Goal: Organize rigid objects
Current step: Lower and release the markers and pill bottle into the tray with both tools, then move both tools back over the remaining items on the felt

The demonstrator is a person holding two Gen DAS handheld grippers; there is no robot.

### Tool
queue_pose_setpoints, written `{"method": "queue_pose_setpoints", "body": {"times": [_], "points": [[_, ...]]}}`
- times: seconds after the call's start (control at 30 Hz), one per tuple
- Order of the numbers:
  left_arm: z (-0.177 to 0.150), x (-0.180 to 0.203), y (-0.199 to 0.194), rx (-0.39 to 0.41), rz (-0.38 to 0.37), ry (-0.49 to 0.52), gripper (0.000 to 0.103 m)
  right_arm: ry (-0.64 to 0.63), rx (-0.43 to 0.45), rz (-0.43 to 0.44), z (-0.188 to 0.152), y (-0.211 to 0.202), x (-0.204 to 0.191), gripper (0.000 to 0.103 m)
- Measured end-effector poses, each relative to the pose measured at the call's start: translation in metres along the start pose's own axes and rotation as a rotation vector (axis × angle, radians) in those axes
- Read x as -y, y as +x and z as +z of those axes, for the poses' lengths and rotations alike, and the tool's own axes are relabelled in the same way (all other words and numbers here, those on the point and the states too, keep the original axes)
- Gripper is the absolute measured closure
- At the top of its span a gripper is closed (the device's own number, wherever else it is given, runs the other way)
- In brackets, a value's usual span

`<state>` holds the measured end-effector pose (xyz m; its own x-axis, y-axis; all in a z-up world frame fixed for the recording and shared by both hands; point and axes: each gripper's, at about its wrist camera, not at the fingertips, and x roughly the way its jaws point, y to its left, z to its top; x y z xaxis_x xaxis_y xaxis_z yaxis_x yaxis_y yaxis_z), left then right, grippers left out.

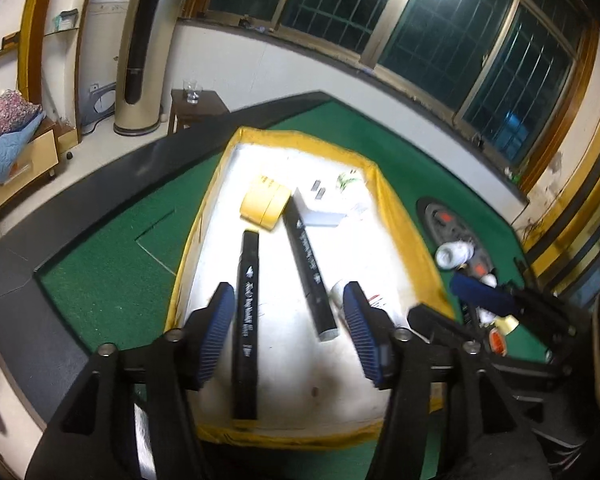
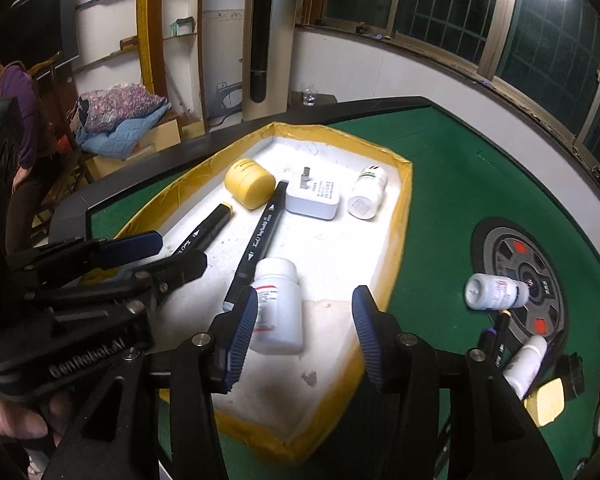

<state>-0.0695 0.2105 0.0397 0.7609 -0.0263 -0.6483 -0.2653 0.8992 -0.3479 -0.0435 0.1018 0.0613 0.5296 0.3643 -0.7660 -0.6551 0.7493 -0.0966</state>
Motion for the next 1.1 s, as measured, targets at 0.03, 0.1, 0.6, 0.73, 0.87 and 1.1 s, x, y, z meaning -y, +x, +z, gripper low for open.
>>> {"method": "queue_pose_setpoints", "body": {"times": [0.03,0.1,0.6,0.73,0.87,1.1], "points": [[0.001,0.003,-0.005,0.014,-0.006,0.001,0.044,0.005,0.009,-0.003,-0.002,-0.005,0.002,0.058],[0.002,0.009,-0.012,0.035,-0.004,0.004,0.037,0.017,0.027,-0.005,-0.007,-0.014,0.006,0.058],[-0.014,0.077,-0.042,0.045,-0.025,0.119,0.033,0.195,0.100,0.008,-0.054,-0.075,0.072,0.058],[-0.018,0.096,-0.051,0.043,-0.060,0.173,0.033,0.245,0.110,-0.027,-0.065,-0.082,0.103,0.057],[-0.026,0.111,-0.051,0.027,-0.072,0.235,0.033,0.318,0.081,-0.067,-0.078,-0.071,0.141,0.057],[-0.032,0.132,-0.035,-0.022,-0.130,0.272,0.033,0.459,0.042,-0.069,-0.103,-0.050,0.186,0.057]]}}
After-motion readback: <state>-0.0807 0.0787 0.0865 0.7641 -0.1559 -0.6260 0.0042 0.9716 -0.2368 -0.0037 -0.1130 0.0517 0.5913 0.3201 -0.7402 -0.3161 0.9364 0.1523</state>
